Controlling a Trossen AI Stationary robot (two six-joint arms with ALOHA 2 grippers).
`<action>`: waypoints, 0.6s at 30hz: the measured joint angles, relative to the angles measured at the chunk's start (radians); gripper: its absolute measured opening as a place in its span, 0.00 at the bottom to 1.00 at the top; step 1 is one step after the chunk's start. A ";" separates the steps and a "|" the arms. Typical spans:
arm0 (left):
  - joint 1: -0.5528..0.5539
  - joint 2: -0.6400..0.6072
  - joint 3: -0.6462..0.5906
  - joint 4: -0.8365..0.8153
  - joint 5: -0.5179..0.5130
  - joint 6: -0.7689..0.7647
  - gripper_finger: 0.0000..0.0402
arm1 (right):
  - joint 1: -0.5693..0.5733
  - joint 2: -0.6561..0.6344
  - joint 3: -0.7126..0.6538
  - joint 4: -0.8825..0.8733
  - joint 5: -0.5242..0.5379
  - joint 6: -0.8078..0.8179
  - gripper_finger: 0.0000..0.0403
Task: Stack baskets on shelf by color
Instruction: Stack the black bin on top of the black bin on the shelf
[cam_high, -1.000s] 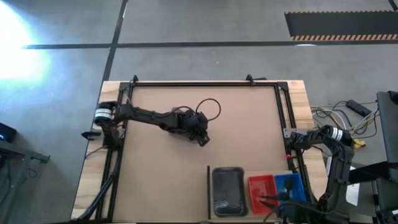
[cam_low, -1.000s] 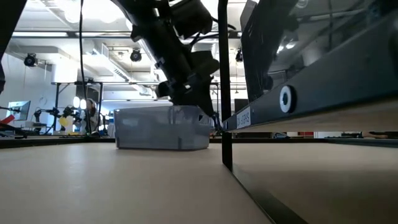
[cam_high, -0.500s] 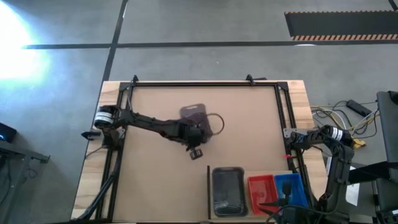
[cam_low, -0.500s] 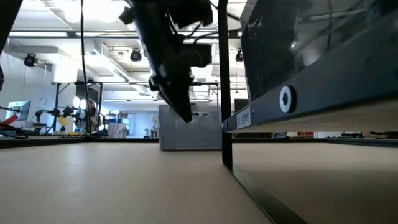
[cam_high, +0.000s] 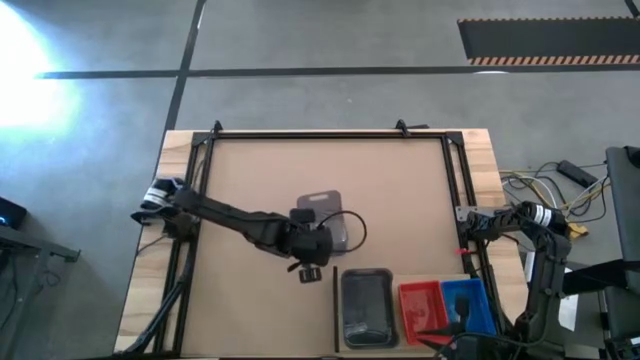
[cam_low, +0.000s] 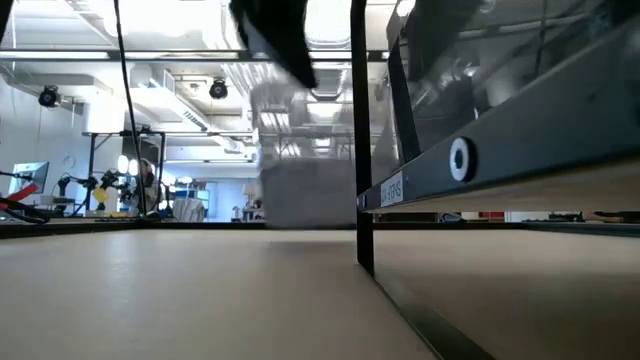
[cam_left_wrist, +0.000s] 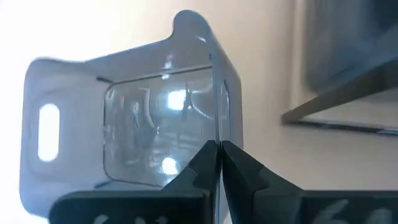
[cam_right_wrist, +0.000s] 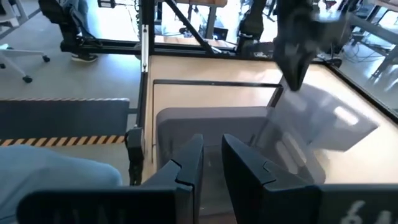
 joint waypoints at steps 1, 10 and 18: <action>-0.011 0.000 0.025 -0.007 -0.010 0.009 0.00 | 0.001 0.000 0.000 0.001 -0.006 0.000 0.13; -0.048 -0.002 0.089 -0.017 -0.085 0.056 0.00 | 0.005 0.029 0.000 0.005 -0.014 0.003 0.13; -0.046 0.004 -0.010 0.006 -0.183 0.054 0.00 | 0.012 0.044 0.000 0.010 -0.031 0.004 0.13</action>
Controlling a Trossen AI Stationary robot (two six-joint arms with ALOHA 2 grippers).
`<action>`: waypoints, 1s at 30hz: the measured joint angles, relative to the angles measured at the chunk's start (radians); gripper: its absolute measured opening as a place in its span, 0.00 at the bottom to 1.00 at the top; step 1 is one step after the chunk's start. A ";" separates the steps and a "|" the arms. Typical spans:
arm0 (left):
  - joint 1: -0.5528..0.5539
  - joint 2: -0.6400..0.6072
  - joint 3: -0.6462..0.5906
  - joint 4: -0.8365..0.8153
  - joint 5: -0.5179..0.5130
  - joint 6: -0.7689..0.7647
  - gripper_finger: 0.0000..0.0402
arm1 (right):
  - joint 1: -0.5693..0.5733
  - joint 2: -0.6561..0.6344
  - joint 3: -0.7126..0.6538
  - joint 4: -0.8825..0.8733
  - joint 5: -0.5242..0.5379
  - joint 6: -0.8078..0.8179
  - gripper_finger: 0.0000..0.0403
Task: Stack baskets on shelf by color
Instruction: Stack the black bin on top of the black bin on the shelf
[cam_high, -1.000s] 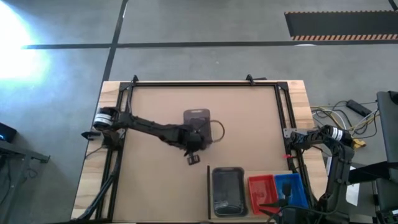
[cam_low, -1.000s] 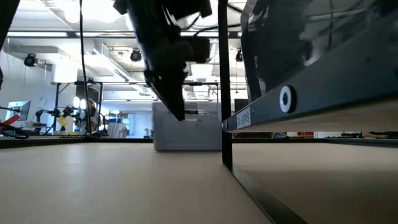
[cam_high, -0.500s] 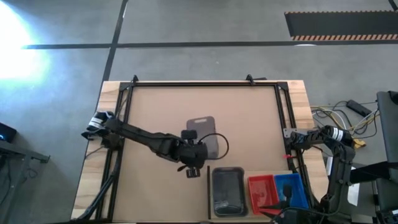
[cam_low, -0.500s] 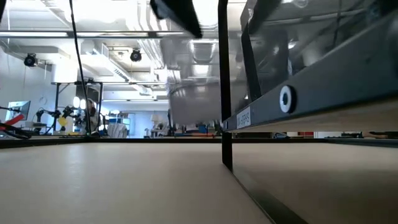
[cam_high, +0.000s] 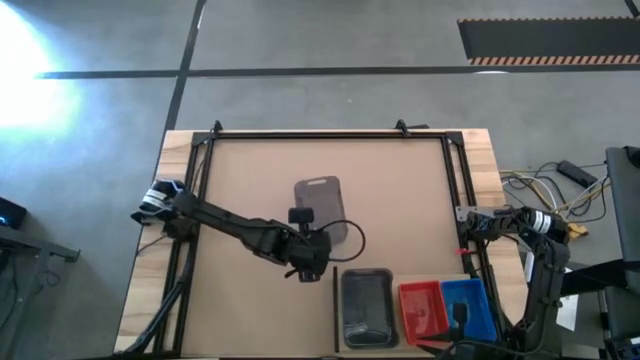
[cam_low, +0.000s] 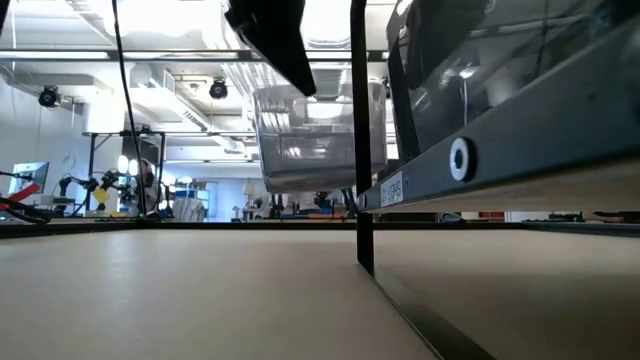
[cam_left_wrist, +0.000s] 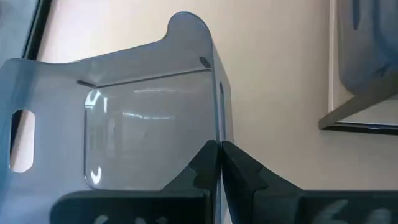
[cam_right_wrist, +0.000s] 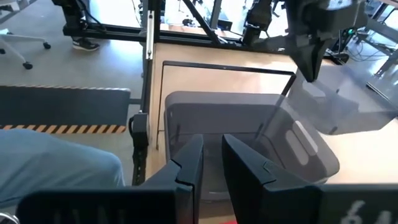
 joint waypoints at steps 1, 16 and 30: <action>0.001 0.000 -0.014 0.017 0.000 0.000 0.00 | 0.001 0.000 0.000 0.000 0.000 0.000 0.13; 0.020 0.007 -0.205 0.197 0.072 -0.076 0.00 | 0.001 0.000 0.000 0.000 0.000 0.000 0.13; 0.057 0.005 -0.261 0.234 0.204 -0.025 0.47 | 0.001 0.000 0.000 0.001 0.000 0.000 0.13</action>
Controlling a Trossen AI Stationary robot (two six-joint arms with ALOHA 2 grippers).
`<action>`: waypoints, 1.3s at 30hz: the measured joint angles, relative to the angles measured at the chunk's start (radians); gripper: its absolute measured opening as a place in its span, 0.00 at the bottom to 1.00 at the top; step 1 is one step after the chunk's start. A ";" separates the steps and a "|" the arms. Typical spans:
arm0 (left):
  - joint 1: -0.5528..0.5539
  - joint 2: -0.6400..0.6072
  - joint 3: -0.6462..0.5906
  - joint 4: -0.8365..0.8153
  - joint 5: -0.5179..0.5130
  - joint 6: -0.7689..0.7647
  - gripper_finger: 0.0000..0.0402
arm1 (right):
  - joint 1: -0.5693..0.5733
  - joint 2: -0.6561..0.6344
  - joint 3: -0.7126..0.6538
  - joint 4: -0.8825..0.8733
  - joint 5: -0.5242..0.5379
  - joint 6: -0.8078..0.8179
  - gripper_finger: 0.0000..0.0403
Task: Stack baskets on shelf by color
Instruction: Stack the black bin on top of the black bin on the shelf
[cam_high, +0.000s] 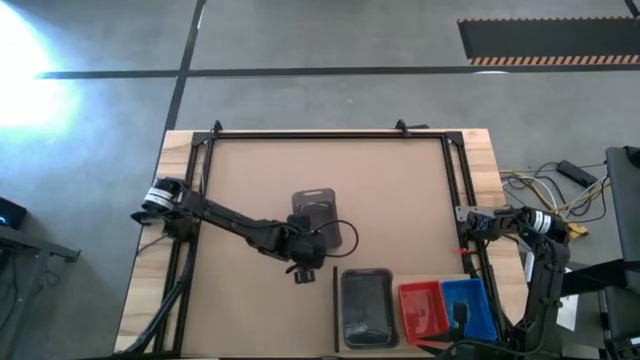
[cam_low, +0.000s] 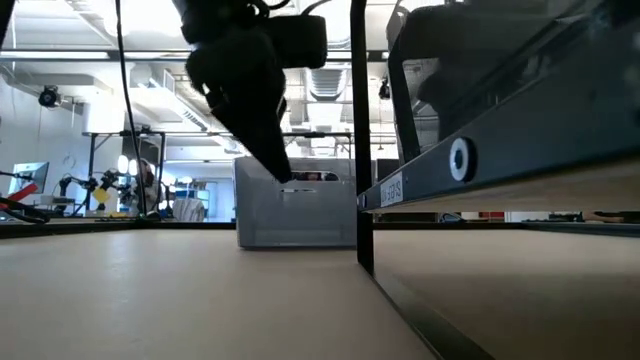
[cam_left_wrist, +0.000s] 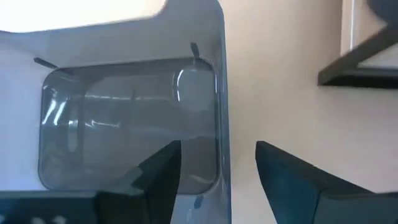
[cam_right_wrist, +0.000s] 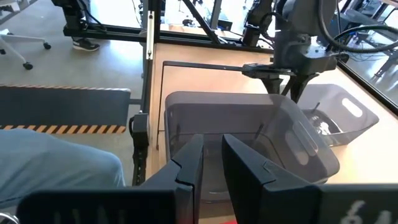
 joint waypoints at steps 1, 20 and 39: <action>0.000 0.000 -0.004 -0.002 0.000 0.003 0.48 | 0.000 0.000 0.000 0.000 0.000 0.000 0.13; -0.013 -0.005 0.005 -0.178 -0.003 0.001 0.01 | 0.000 0.000 0.000 -0.001 0.000 0.000 0.13; -0.168 -0.013 0.551 -0.269 -0.185 0.061 0.00 | 0.000 0.000 0.000 -0.001 0.000 -0.004 0.13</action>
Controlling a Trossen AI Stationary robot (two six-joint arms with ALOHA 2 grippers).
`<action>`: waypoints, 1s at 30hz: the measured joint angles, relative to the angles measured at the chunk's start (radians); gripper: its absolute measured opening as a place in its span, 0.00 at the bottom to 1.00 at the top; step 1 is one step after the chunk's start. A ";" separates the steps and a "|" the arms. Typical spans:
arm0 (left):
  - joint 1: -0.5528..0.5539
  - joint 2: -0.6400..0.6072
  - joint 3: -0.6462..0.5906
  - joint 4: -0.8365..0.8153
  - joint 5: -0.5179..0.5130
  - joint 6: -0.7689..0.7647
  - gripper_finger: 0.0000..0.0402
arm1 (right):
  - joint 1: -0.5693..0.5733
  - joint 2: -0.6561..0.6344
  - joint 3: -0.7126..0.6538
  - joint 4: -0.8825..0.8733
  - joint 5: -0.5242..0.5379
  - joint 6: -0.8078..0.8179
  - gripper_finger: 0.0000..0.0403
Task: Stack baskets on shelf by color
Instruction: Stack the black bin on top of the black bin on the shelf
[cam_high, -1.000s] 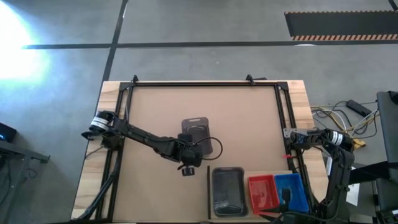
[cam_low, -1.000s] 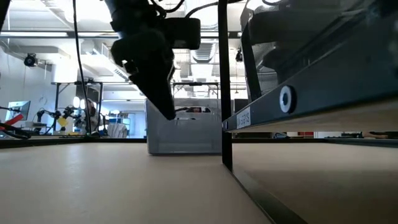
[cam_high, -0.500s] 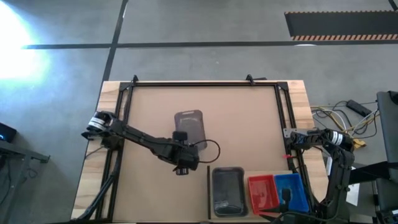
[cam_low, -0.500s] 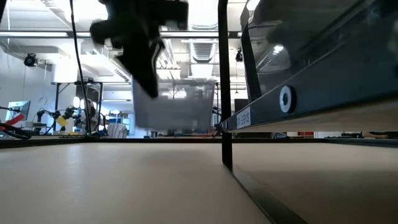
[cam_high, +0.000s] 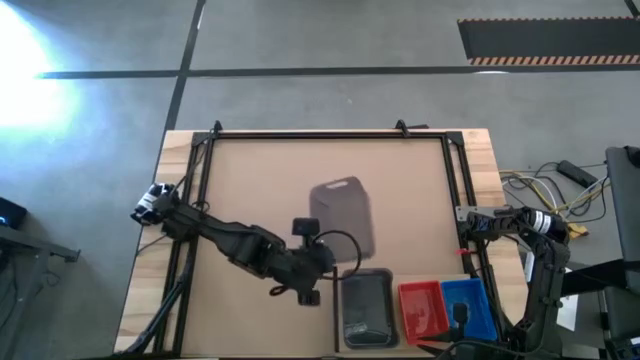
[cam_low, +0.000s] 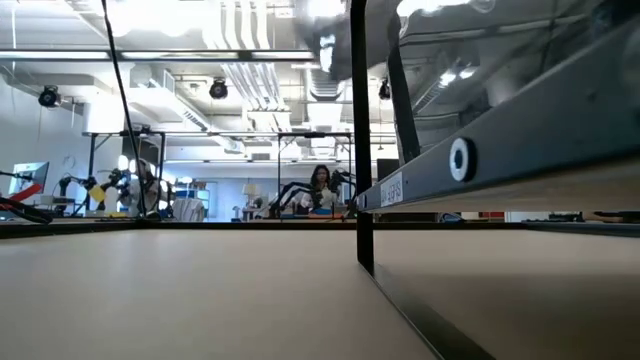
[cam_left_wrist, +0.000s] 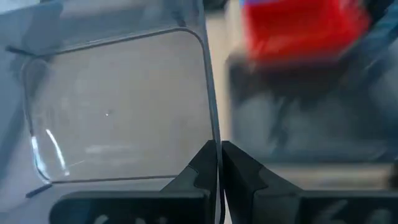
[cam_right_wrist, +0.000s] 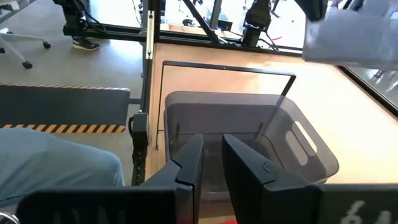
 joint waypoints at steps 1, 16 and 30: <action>-0.004 0.000 0.008 0.045 0.021 0.001 0.00 | 0.000 0.000 0.000 0.000 0.000 0.000 0.13; -0.149 0.091 -0.021 0.487 0.208 0.019 0.00 | 0.000 -0.001 0.000 -0.002 0.000 0.000 0.13; -0.180 0.277 0.146 0.387 0.174 -0.011 0.00 | 0.000 -0.002 0.000 0.000 0.000 0.003 0.13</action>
